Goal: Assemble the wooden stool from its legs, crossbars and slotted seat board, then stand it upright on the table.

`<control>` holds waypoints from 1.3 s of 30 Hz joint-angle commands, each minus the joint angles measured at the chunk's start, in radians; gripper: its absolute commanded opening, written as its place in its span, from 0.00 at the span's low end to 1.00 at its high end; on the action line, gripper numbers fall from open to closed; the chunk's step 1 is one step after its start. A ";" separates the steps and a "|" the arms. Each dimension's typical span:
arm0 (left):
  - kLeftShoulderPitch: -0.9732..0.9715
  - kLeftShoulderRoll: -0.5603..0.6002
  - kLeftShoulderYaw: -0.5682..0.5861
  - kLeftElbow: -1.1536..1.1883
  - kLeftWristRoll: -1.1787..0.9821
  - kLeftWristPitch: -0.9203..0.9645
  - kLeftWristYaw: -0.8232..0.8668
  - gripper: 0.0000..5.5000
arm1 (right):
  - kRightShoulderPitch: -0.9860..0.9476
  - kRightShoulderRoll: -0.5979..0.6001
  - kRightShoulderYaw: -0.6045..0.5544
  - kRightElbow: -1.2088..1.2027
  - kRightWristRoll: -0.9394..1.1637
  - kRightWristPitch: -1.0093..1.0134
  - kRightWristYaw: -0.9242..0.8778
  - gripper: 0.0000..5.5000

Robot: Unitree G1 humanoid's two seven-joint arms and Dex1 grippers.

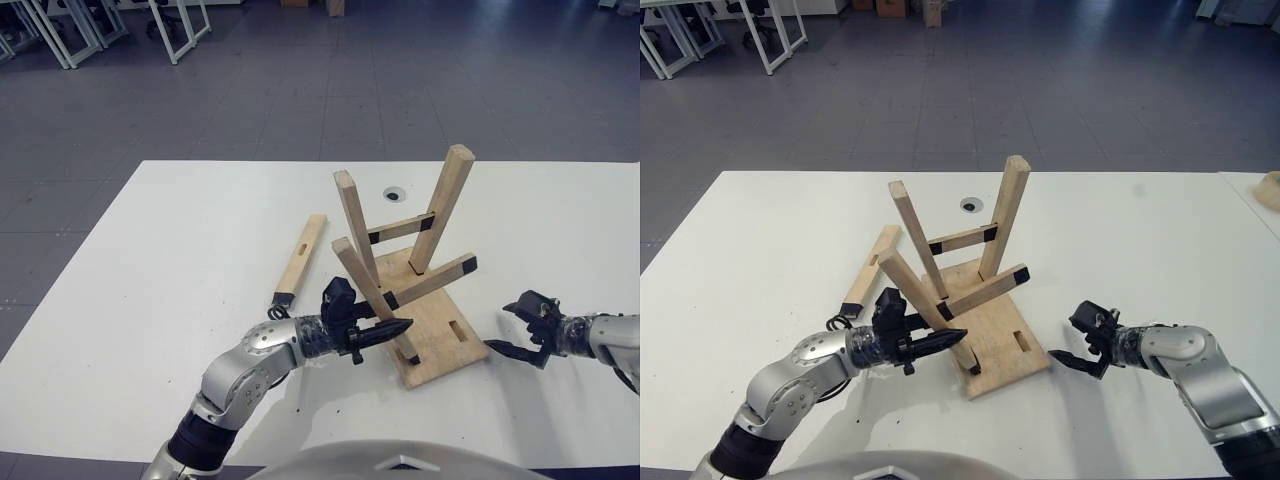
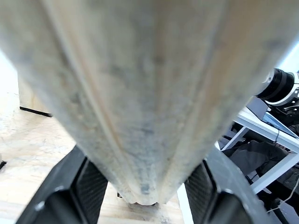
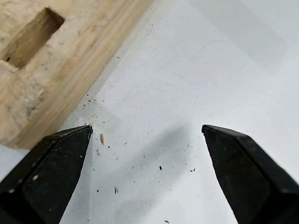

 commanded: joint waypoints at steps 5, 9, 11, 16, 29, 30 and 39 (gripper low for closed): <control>-0.042 0.004 0.078 0.059 0.077 -0.001 0.047 0.37 | 0.034 0.068 0.035 -0.070 -0.007 0.055 -0.003 0.79; -0.015 0.017 0.071 0.026 0.072 0.018 0.029 0.37 | -0.090 0.231 -0.085 -0.060 0.092 0.078 -0.110 0.79; -0.018 0.021 0.074 0.027 0.072 0.021 0.023 0.37 | -0.159 0.297 -0.136 -0.056 0.148 0.116 -0.145 0.79; -0.024 0.018 0.075 0.035 0.078 0.022 0.017 0.37 | -0.212 0.350 -0.162 -0.090 0.232 0.208 -0.158 0.79; -0.027 0.019 0.079 0.037 0.082 0.023 0.011 0.37 | -0.321 0.384 0.101 0.233 -0.016 0.103 -0.114 0.79; -0.024 0.020 0.079 0.036 0.083 0.022 0.012 0.37 | -0.308 0.373 0.097 0.217 -0.015 0.110 -0.109 0.79; -0.018 0.019 0.100 0.043 0.092 0.013 0.033 0.37 | -0.273 0.327 0.071 0.143 -0.022 0.154 -0.123 0.79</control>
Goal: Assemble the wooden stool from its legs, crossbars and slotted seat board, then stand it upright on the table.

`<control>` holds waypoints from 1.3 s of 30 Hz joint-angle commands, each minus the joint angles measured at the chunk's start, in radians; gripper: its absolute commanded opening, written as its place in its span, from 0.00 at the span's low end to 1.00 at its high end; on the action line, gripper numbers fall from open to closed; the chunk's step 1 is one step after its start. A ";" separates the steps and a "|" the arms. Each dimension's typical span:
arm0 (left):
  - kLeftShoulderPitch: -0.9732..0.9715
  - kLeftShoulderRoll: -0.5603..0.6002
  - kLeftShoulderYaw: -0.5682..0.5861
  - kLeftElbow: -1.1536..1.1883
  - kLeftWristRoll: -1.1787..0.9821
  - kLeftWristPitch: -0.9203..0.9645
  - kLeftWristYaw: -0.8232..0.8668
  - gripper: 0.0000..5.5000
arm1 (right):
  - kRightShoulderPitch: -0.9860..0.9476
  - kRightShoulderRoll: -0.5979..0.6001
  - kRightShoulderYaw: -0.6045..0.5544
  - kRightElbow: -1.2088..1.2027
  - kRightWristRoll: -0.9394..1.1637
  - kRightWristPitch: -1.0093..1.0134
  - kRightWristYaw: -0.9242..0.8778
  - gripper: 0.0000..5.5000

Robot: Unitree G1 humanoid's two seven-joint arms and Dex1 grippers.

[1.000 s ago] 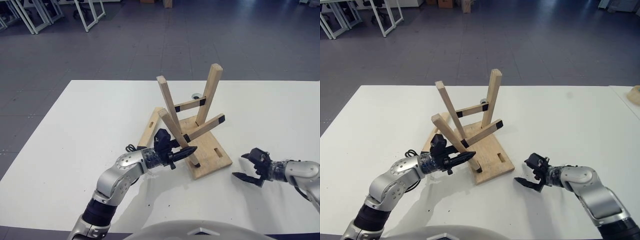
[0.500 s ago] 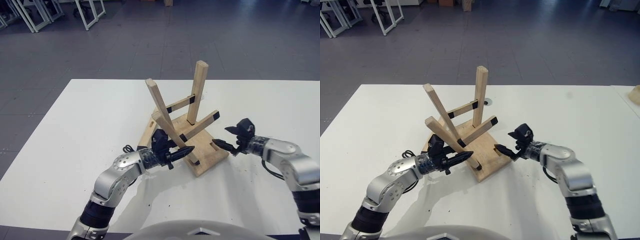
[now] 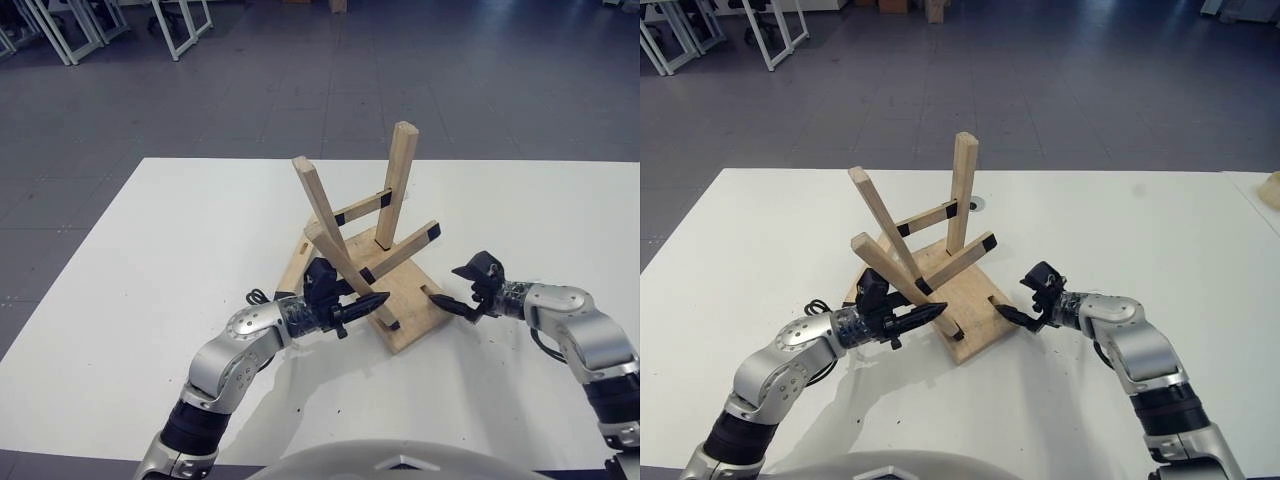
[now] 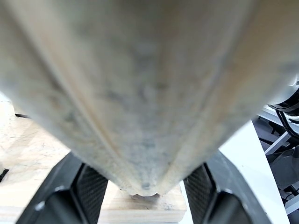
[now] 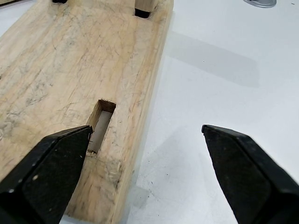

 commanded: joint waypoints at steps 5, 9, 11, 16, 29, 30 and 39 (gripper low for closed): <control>-0.018 0.016 -0.007 0.061 0.115 0.010 0.071 0.37 | 0.014 0.037 0.034 -0.010 -0.035 0.064 -0.047 0.79; -0.043 0.025 -0.001 0.102 0.189 0.042 0.152 0.37 | 0.058 0.024 0.039 -0.087 -0.028 0.087 -0.045 0.79; -0.061 0.032 0.001 0.115 0.218 0.068 0.189 0.37 | 0.076 0.011 0.035 -0.102 -0.034 0.089 -0.040 0.79; -0.073 0.087 -0.072 0.090 0.294 0.037 0.147 0.37 | 0.104 0.005 0.028 -0.111 -0.044 0.088 -0.044 0.79; 0.037 0.179 -0.159 0.164 0.341 -0.072 -0.017 0.37 | 0.038 0.040 -0.103 -0.032 -0.034 0.085 -0.118 0.79; 0.047 0.198 -0.155 0.176 0.319 -0.088 -0.065 0.37 | 0.023 0.041 -0.116 -0.006 -0.043 0.073 -0.129 0.79; -0.043 0.357 -0.176 0.232 0.304 -0.250 -0.393 0.37 | 0.098 0.162 0.003 -0.149 -0.047 0.114 -0.177 0.79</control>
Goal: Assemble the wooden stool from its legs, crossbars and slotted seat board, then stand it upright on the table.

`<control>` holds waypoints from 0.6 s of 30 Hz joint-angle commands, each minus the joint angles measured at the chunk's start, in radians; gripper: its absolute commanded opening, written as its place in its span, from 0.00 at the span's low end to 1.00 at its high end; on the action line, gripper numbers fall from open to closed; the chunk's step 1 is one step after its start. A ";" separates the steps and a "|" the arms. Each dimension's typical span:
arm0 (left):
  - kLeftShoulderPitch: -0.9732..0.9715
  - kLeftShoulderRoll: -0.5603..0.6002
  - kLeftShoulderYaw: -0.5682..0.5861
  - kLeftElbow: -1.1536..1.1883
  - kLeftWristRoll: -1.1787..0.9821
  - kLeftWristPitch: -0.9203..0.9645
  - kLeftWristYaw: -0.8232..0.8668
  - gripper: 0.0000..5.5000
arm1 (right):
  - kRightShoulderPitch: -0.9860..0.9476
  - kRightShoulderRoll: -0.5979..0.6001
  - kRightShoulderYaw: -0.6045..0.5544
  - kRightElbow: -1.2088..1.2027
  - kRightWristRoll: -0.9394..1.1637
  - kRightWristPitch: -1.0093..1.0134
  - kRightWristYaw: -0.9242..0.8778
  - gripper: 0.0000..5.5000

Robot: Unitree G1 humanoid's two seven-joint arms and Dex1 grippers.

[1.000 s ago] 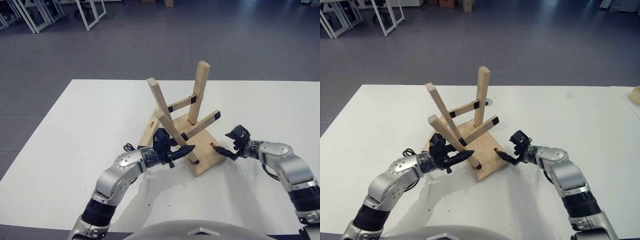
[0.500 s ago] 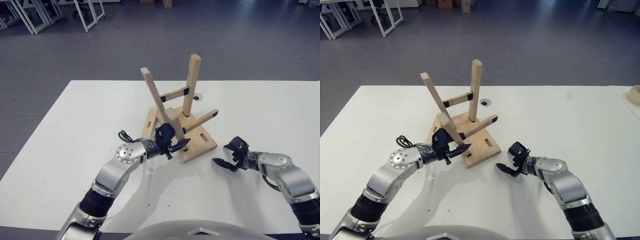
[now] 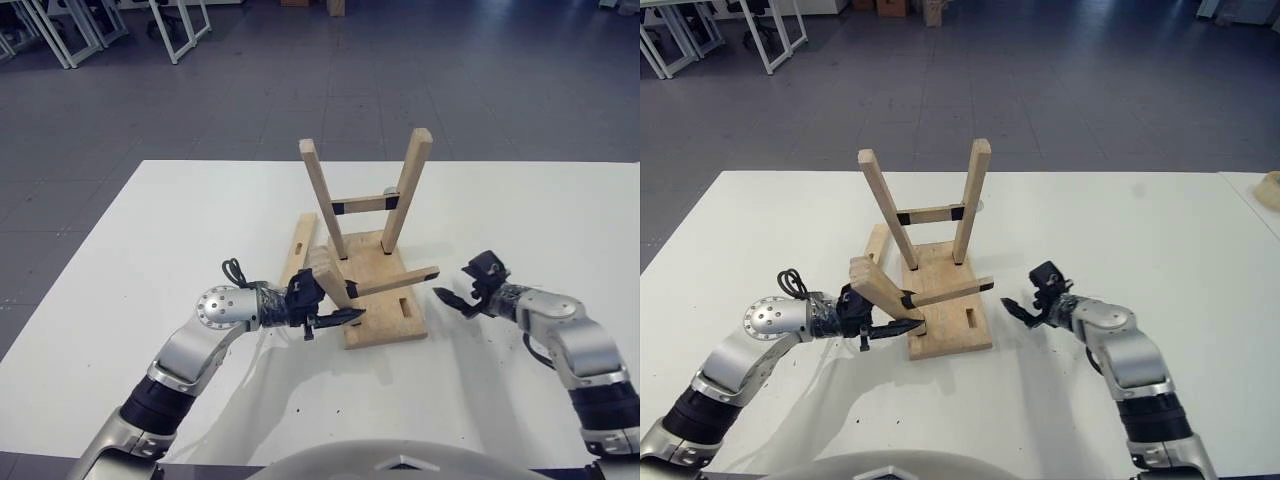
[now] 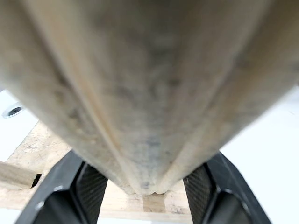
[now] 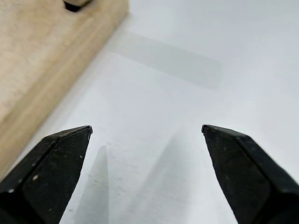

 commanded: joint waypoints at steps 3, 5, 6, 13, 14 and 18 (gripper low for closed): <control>0.035 0.066 -0.095 0.137 0.115 0.017 -0.093 0.37 | 0.059 0.033 0.052 -0.095 -0.003 0.044 -0.018 0.79; 0.034 0.055 -0.096 0.157 0.131 -0.021 -0.081 0.37 | 0.054 0.024 0.040 -0.095 0.001 0.047 -0.013 0.79; 0.037 0.052 -0.101 0.175 0.146 -0.054 -0.078 0.37 | 0.047 0.015 0.023 -0.091 0.004 0.044 -0.009 0.79; 0.043 0.061 -0.136 0.259 0.178 -0.167 -0.092 0.37 | -0.095 -0.019 -0.158 -0.031 0.129 -0.063 0.125 0.79; 0.038 0.064 -0.141 0.264 0.180 -0.175 -0.099 0.37 | -0.097 -0.019 -0.157 -0.039 0.151 -0.068 0.155 0.79; 0.012 0.090 -0.155 0.291 0.191 -0.209 -0.145 0.37 | -0.088 -0.047 -0.061 0.039 0.132 -0.193 0.331 0.79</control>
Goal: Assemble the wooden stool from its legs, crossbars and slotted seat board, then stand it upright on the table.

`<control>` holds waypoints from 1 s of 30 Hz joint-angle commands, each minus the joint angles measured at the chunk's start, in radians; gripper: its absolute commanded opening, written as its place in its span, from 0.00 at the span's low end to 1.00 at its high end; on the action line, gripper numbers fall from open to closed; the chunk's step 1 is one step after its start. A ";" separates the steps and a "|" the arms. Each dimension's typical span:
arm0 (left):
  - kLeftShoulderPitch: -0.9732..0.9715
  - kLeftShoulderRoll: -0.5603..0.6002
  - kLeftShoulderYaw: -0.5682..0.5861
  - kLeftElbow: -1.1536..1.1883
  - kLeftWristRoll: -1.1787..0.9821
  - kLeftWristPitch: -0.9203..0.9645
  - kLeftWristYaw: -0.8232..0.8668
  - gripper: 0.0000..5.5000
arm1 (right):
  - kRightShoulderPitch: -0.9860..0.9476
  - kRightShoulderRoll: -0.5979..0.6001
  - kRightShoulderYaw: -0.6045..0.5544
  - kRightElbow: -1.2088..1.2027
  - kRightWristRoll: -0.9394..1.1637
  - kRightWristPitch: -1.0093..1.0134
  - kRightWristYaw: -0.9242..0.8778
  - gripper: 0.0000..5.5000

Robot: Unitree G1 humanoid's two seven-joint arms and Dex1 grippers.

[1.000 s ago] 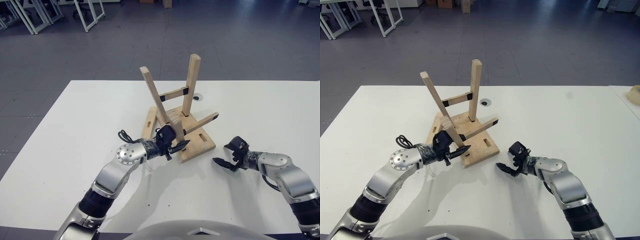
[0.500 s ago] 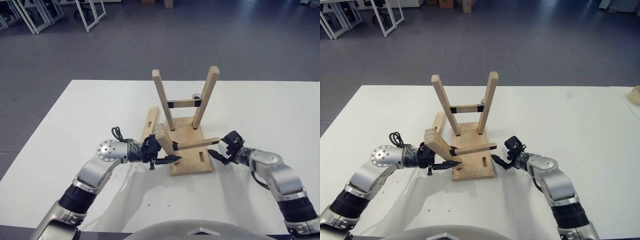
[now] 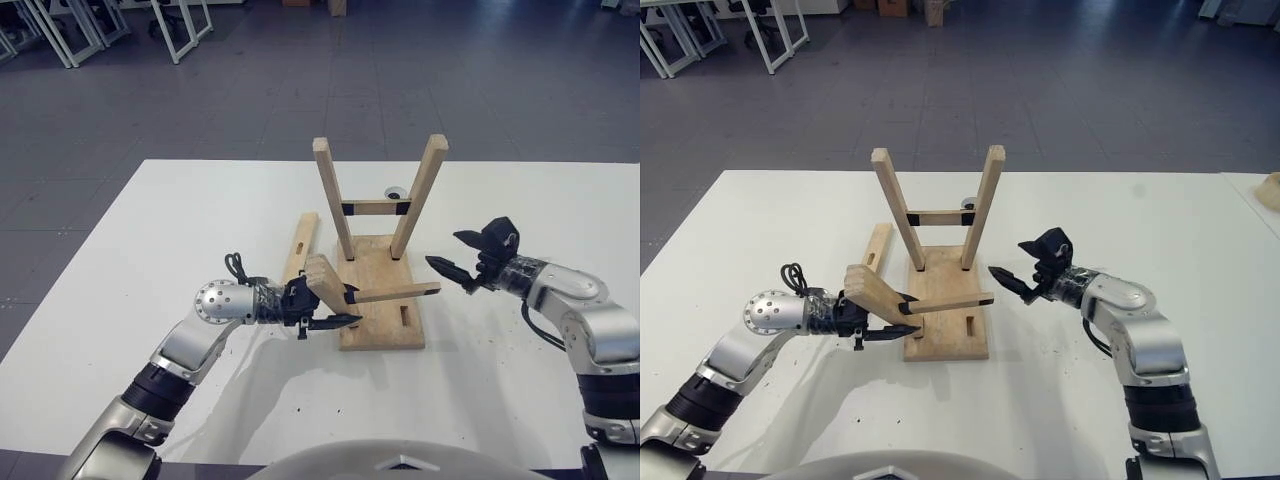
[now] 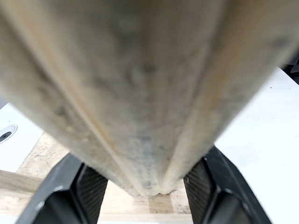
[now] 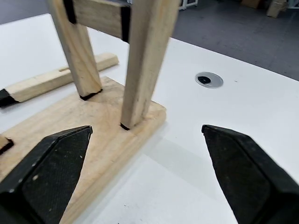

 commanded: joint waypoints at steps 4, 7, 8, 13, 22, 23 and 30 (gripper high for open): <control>0.010 0.080 -0.095 0.188 0.180 -0.012 -0.113 0.37 | -0.053 -0.042 0.176 0.231 -0.116 -0.309 0.256 0.79; -0.018 0.076 -0.096 0.214 0.173 -0.042 -0.140 0.37 | -0.062 -0.018 0.228 0.295 -0.168 -0.405 0.279 0.79; -0.024 0.075 -0.100 0.221 0.173 -0.049 -0.146 0.37 | -0.058 -0.012 0.240 0.303 -0.178 -0.424 0.279 0.79; -0.050 0.065 -0.100 0.214 0.151 -0.057 -0.157 0.37 | 0.022 -0.010 0.298 0.294 -0.219 -0.464 0.278 0.79; -0.062 0.041 -0.068 0.169 0.173 -0.011 -0.141 0.66 | 0.053 -0.007 0.304 0.303 -0.245 -0.468 0.219 0.79; -0.062 0.043 -0.060 0.155 0.173 0.001 -0.141 0.69 | 0.062 -0.006 0.304 0.300 -0.247 -0.467 0.210 0.79; 0.037 0.131 0.110 -0.066 0.096 0.266 -0.060 0.85 | 0.126 0.011 0.245 0.230 -0.200 -0.413 0.122 0.79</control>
